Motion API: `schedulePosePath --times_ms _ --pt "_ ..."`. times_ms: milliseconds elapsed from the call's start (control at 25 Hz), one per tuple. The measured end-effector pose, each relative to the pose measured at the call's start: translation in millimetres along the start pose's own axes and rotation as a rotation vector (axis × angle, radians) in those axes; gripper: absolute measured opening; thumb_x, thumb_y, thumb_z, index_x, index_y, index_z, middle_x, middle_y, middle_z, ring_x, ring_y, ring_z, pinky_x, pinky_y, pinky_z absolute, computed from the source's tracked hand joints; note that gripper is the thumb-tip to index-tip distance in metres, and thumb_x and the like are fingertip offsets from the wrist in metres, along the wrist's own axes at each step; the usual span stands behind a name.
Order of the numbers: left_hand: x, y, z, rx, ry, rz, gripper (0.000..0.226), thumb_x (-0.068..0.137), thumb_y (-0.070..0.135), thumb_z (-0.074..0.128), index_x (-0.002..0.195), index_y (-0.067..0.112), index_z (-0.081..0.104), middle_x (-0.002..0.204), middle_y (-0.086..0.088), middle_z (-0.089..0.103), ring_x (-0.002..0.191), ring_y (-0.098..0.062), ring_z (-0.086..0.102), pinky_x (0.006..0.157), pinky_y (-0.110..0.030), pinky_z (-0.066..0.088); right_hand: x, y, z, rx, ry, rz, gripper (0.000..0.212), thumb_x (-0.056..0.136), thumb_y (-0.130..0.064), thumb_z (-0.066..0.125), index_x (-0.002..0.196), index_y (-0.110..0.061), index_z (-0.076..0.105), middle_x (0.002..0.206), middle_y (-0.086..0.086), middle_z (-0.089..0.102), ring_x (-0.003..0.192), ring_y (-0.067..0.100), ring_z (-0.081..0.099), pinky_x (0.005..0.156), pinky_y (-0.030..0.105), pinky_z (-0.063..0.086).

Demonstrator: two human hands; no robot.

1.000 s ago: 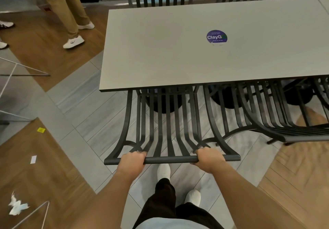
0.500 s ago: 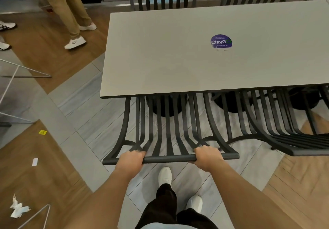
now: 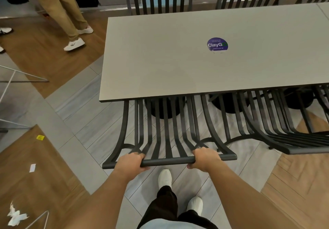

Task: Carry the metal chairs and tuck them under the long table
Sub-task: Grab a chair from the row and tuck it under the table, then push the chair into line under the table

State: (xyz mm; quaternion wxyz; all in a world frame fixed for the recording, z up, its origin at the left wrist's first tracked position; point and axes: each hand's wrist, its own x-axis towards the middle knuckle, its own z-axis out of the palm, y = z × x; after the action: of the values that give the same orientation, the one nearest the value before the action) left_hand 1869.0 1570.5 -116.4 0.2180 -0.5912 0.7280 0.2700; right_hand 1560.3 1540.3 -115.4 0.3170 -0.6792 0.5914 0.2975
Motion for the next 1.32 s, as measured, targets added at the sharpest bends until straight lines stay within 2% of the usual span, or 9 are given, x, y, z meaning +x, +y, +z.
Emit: schedulePosePath --times_ms 120,200,360,520,640,880,1040,1200,1320 --pt "-1.1 0.6 -13.5 -0.101 -0.087 0.043 0.092 0.079 0.090 0.043 0.152 0.035 0.040 0.133 0.004 0.060 0.120 -0.015 0.059 0.103 -0.038 0.051 -7.9 -0.7 -5.4 0.105 -0.035 -0.004 0.051 0.082 -0.064 0.074 0.112 -0.022 0.066 0.097 -0.002 0.067 0.090 0.017 0.065 0.089 0.038 0.058" --pt "3.1 8.9 -26.4 -0.131 -0.075 0.077 0.097 0.078 0.096 0.033 0.154 0.036 0.038 0.139 0.003 0.059 0.125 -0.018 0.058 0.104 -0.041 0.051 -17.9 1.9 -13.0 0.182 -0.038 -0.013 0.056 0.078 -0.068 0.075 0.108 -0.022 0.067 0.094 -0.003 0.067 0.088 0.015 0.064 0.088 0.038 0.057" --pt "19.8 40.7 -56.9 -0.102 -0.044 0.145 0.061 0.100 0.070 0.035 0.137 0.026 0.056 0.120 0.001 0.066 0.109 -0.016 0.063 0.097 -0.038 0.054 -40.7 15.5 -31.3 0.317 0.075 0.006 0.080 0.078 -0.080 0.065 0.136 -0.024 0.061 0.123 0.001 0.069 0.113 0.021 0.064 0.099 0.041 0.053" --pt "37.6 86.9 -78.7 -0.055 -0.032 0.217 0.036 0.106 0.049 0.042 0.125 0.025 0.063 0.108 0.003 0.068 0.096 -0.013 0.065 0.091 -0.038 0.056 -61.6 51.9 -37.5 0.389 0.273 0.116 0.050 0.101 -0.059 0.050 0.131 -0.022 0.065 0.114 0.001 0.072 0.106 0.021 0.067 0.096 0.041 0.055" --pt "46.2 130.6 -91.1 -0.029 -0.019 0.264 0.032 0.107 0.045 0.043 0.121 0.024 0.064 0.100 0.005 0.068 0.089 -0.013 0.065 0.083 -0.034 0.056 -84.3 91.7 -39.3 0.383 0.333 0.207 0.038 0.105 -0.047 0.049 0.127 -0.022 0.065 0.112 0.002 0.072 0.103 0.023 0.067 0.092 0.041 0.056" --pt "55.5 260.5 -111.7 -0.086 0.045 0.356 0.030 0.107 0.043 0.045 0.114 0.023 0.067 0.095 0.006 0.069 0.080 -0.010 0.064 0.078 -0.031 0.055 -133.2 213.2 -21.4 0.403 0.395 0.343 0.038 0.104 -0.049 0.047 0.127 -0.025 0.066 0.119 0.002 0.070 0.110 0.025 0.064 0.088 0.040 0.053" --pt "65.6 348.2 -103.7 -0.149 0.110 0.334 0.035 0.106 0.045 0.044 0.101 0.020 0.068 0.085 0.003 0.070 0.073 -0.013 0.067 0.077 -0.040 0.059 -159.2 298.1 -7.5 0.413 0.426 0.350 0.038 0.103 -0.048 0.048 0.128 -0.025 0.066 0.120 0.000 0.070 0.111 0.023 0.064 0.091 0.040 0.054" --pt "58.6 441.0 -85.6 -0.096 0.098 0.347 0.036 0.107 0.044 0.042 0.095 0.019 0.065 0.076 0.002 0.066 0.067 -0.016 0.064 0.064 -0.035 0.053 -188.8 389.9 7.7 0.371 0.428 0.332 0.041 0.104 -0.047 0.048 0.136 -0.025 0.062 0.128 0.001 0.067 0.117 0.024 0.063 0.094 0.040 0.054" --pt "54.3 494.9 -78.5 -0.061 0.124 0.357 0.032 0.107 0.044 0.042 0.092 0.024 0.063 0.077 0.006 0.064 0.068 -0.013 0.061 0.062 -0.031 0.046 -205.1 448.3 14.1 0.361 0.436 0.345 0.036 0.104 -0.044 0.049 0.129 -0.023 0.065 0.119 0.002 0.069 0.109 0.023 0.065 0.093 0.041 0.055"
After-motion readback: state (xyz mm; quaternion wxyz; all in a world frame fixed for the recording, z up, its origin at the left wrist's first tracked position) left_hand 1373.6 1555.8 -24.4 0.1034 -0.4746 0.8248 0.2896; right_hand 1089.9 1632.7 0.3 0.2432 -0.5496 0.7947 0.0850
